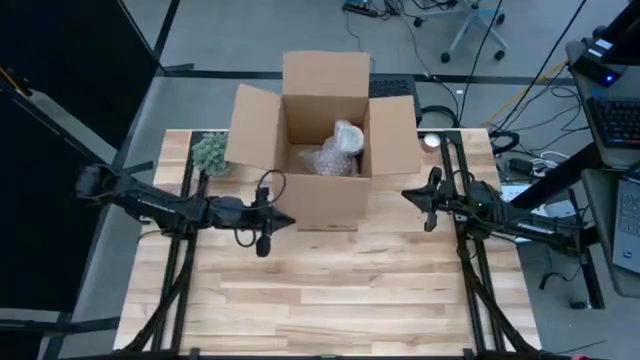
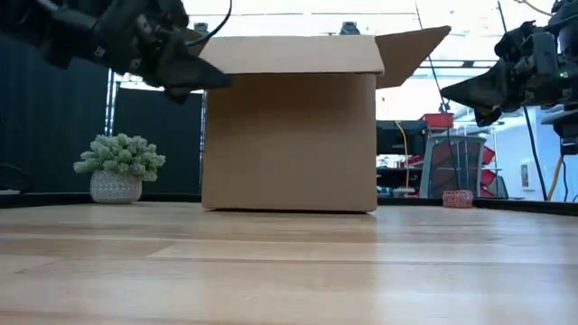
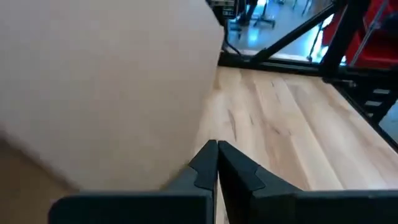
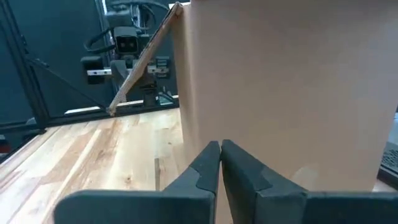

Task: Wrap mug
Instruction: Return to Home Position

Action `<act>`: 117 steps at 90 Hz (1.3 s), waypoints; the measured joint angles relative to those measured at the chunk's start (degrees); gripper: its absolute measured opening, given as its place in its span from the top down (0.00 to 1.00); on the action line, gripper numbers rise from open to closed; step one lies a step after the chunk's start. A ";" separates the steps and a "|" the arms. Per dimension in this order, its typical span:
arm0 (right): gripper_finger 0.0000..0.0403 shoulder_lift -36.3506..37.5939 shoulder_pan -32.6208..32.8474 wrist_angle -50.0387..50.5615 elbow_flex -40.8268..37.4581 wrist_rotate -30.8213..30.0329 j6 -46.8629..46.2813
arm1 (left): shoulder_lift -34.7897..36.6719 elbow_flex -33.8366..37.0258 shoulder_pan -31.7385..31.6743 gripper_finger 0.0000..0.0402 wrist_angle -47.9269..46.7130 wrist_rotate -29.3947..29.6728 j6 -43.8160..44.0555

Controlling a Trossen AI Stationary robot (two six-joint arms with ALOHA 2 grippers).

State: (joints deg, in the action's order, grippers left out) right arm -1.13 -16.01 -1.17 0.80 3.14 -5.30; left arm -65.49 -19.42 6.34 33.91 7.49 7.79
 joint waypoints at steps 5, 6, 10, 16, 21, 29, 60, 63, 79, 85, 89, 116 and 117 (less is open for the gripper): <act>0.99 0.00 0.00 -0.01 0.00 0.00 0.01 | 0.01 1.79 -0.03 1.00 3.52 0.00 0.47; 0.99 0.00 0.00 -0.02 0.00 0.00 0.01 | 0.03 2.11 -0.03 1.00 4.12 -0.01 0.51; 0.99 -0.02 0.00 0.00 0.00 0.00 0.00 | 0.12 3.37 -0.05 1.00 6.41 -0.25 0.75; 0.99 -0.02 0.00 0.00 0.00 0.00 0.00 | 0.97 5.83 -0.04 1.00 8.55 -0.45 0.80; 0.99 -0.02 0.00 0.00 0.00 0.00 0.00 | 1.59 7.56 -0.08 1.00 10.57 -0.46 0.81; 0.99 -0.02 0.00 0.00 0.00 -0.02 -0.02 | 4.06 10.82 -1.04 1.00 11.62 -0.90 1.18; 0.99 -0.15 0.00 0.04 -0.01 -0.04 0.27 | 23.83 18.97 -5.69 1.00 4.91 -7.29 2.17; 0.99 -0.15 0.00 0.05 0.00 0.00 0.45 | 25.45 18.97 -6.21 1.00 3.44 -8.04 2.17; 0.99 -0.28 0.00 0.08 -0.01 -0.02 1.39 | 34.15 18.97 -8.99 1.00 -5.75 -9.05 2.02; 0.99 -0.28 0.00 0.05 0.00 -0.04 1.16 | 37.69 18.97 -9.84 1.00 -10.36 -9.11 2.25; 0.99 -0.28 0.00 0.07 0.00 -0.04 1.00 | 39.92 18.97 -10.28 1.00 -13.06 -9.56 2.28; 0.99 -0.28 0.00 0.04 0.00 0.02 1.14 | 56.03 18.97 -11.26 1.00 -29.36 -11.84 2.24; 0.99 -0.28 0.00 0.04 0.00 0.02 1.14 | 56.71 18.97 -11.26 1.00 -29.82 -11.81 2.21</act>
State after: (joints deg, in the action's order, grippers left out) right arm -1.41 -16.01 -1.13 0.80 3.16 -4.16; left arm -8.77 -0.45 -4.93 4.08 -4.32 10.00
